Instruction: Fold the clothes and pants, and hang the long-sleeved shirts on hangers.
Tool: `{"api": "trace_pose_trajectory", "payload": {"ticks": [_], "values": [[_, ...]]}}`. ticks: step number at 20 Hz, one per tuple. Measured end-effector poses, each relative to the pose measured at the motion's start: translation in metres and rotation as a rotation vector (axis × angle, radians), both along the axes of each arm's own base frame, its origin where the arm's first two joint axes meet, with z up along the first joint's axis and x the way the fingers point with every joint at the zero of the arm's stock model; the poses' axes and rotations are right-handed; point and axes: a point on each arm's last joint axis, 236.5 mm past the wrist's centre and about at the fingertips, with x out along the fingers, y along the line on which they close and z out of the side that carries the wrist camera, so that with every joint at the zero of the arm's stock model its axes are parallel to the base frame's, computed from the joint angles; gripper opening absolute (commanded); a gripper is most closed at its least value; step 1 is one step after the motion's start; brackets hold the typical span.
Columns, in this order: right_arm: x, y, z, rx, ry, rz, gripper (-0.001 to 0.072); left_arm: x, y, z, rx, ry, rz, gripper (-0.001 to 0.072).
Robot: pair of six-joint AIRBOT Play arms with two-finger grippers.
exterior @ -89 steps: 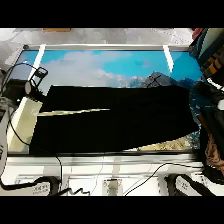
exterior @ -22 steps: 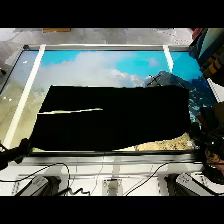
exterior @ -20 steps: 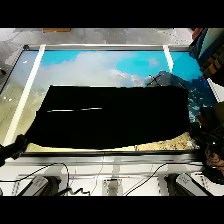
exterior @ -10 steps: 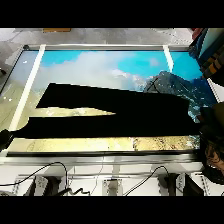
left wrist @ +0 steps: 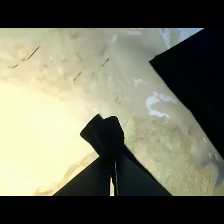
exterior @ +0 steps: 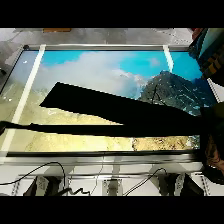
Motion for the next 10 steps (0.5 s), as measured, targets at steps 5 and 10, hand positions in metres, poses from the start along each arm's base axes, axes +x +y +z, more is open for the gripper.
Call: {"api": "trace_pose_trajectory", "payload": {"ticks": [5, 10], "values": [[0.029, -0.005, -0.016, 0.139, -0.032, 0.001, 0.0016, 0.089, -0.008, 0.019, 0.139, -0.064, -0.076, 0.0002], [0.072, -0.036, -0.032, 0.187, -0.112, -0.064, 0.0015, 0.206, -0.052, 0.003, 0.108, -0.099, -0.185, 0.0001]]}}
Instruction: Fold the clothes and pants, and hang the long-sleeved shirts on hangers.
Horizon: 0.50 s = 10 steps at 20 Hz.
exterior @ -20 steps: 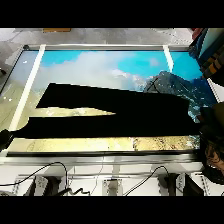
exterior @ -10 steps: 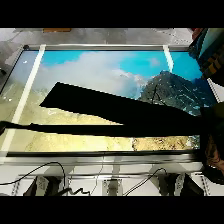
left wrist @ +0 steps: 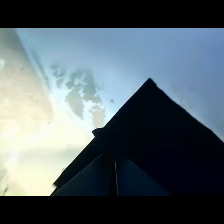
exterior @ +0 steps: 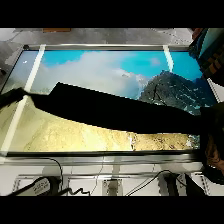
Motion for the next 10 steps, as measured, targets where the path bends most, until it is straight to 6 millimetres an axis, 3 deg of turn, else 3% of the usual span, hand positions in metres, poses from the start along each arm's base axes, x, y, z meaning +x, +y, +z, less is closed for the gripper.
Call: {"api": "trace_pose_trajectory", "payload": {"ticks": [4, 9, 10], "values": [[0.041, -0.022, -0.033, 0.056, -0.035, -0.069, 0.0016, 0.076, -0.032, -0.041, -0.047, 0.043, -0.041, 0.0002], [0.084, -0.039, -0.079, 0.102, -0.07, -0.152, 0.002, 0.139, -0.071, -0.085, -0.072, 0.069, -0.085, 0.0008], [0.09, -0.041, -0.085, 0.101, -0.08, -0.164, 0.011, 0.146, -0.076, -0.09, -0.075, 0.069, -0.091, 0.0108]]}}
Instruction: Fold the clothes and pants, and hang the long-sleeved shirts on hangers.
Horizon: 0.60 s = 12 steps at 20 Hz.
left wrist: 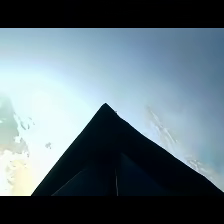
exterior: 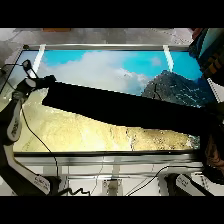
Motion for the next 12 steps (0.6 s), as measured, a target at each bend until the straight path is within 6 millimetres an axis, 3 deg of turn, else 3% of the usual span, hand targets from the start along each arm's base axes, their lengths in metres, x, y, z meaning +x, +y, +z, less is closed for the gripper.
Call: {"api": "trace_pose_trajectory", "payload": {"ticks": [1, 2, 3, 6, 8, 10, 12], "values": [[0.006, -0.003, -0.002, -0.008, -0.016, -0.012, 0.0426, 0.005, -0.004, -0.004, -0.002, 0.001, -0.006, 0.0555], [0.012, -0.007, -0.001, -0.029, -0.036, -0.023, 0.0716, 0.01, -0.007, -0.007, 0.005, -0.002, -0.012, 0.0719], [0.016, -0.008, 0.0, -0.04, -0.05, -0.029, 0.0681, 0.013, -0.009, -0.008, 0.004, -0.002, -0.015, 0.072], [0.025, -0.009, 0.008, -0.067, -0.074, -0.023, 0.0681, 0.013, -0.014, 0.004, -0.003, -0.003, -0.029, 0.0707], [0.028, -0.009, 0.018, -0.091, -0.078, -0.005, 0.0681, 0.006, -0.005, 0.025, 0.02, 0.002, -0.036, 0.0578], [0.028, -0.007, 0.028, -0.117, -0.076, 0.021, 0.068, -0.013, 0.008, 0.037, 0.031, 0.056, -0.044, 0.0566], [0.028, -0.005, 0.038, -0.15, -0.072, 0.047, 0.0681, -0.042, 0.025, 0.036, 0.021, 0.153, -0.043, 0.0567]]}}
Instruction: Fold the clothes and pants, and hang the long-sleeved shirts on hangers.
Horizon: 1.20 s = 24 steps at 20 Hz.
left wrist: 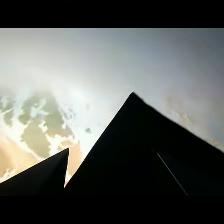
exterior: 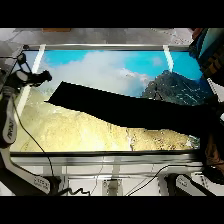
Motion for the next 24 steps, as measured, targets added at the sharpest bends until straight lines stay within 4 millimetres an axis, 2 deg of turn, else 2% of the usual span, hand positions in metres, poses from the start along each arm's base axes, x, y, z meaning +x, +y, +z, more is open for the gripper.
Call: {"api": "trace_pose_trajectory", "payload": {"ticks": [3, 4, 5, 8, 11, 13, 17, 18, 19, 20, 21, 23, 24], "values": [[-0.004, 0.006, 0.005, -0.026, 0.031, 0.04, 0.0683, -0.048, 0.002, -0.022, -0.072, 0.148, 0.008, 0.0576], [-0.006, 0.009, 0.003, -0.025, 0.048, 0.053, 0.0683, -0.061, -0.002, -0.032, -0.102, 0.18, 0.015, 0.0674], [-0.009, 0.012, 0.0, -0.023, 0.073, 0.068, 0.0684, -0.071, -0.008, -0.042, -0.141, 0.202, 0.026, 0.072], [-0.015, 0.02, -0.009, -0.007, 0.127, 0.099, 0.0695, -0.087, -0.03, -0.072, -0.283, 0.231, 0.077, 0.072], [-0.021, 0.026, -0.016, 0.006, 0.171, 0.122, 0.0694, -0.093, -0.048, -0.096, -0.389, 0.255, 0.123, 0.072], [-0.023, 0.027, -0.019, 0.008, 0.189, 0.131, 0.0693, -0.089, -0.057, -0.102, -0.441, 0.246, 0.147, 0.072], [-0.026, 0.03, -0.023, 0.018, 0.208, 0.141, 0.0689, -0.069, -0.07, -0.113, -0.473, 0.185, 0.197, 0.072], [-0.027, 0.031, -0.023, 0.021, 0.213, 0.143, 0.0681, -0.061, -0.073, -0.115, -0.47, 0.159, 0.213, 0.0698], [-0.028, 0.032, -0.025, 0.027, 0.22, 0.146, 0.068, -0.054, -0.074, -0.116, -0.461, 0.131, 0.227, 0.0518], [-0.029, 0.034, -0.026, 0.034, 0.228, 0.151, 0.068, -0.048, -0.074, -0.118, -0.441, 0.103, 0.239, 0.0106], [-0.03, 0.036, -0.027, 0.039, 0.237, 0.157, 0.0679, -0.041, -0.072, -0.118, -0.424, 0.075, 0.252, 0.0007], [-0.031, 0.041, -0.025, 0.035, 0.267, 0.196, 0.0669, -0.03, -0.067, -0.109, -0.378, 0.024, 0.244, 0.0006], [-0.031, 0.042, -0.022, 0.023, 0.281, 0.222, 0.0576, -0.023, -0.062, -0.097, -0.349, -0.012, 0.233, 0.0006]]}}
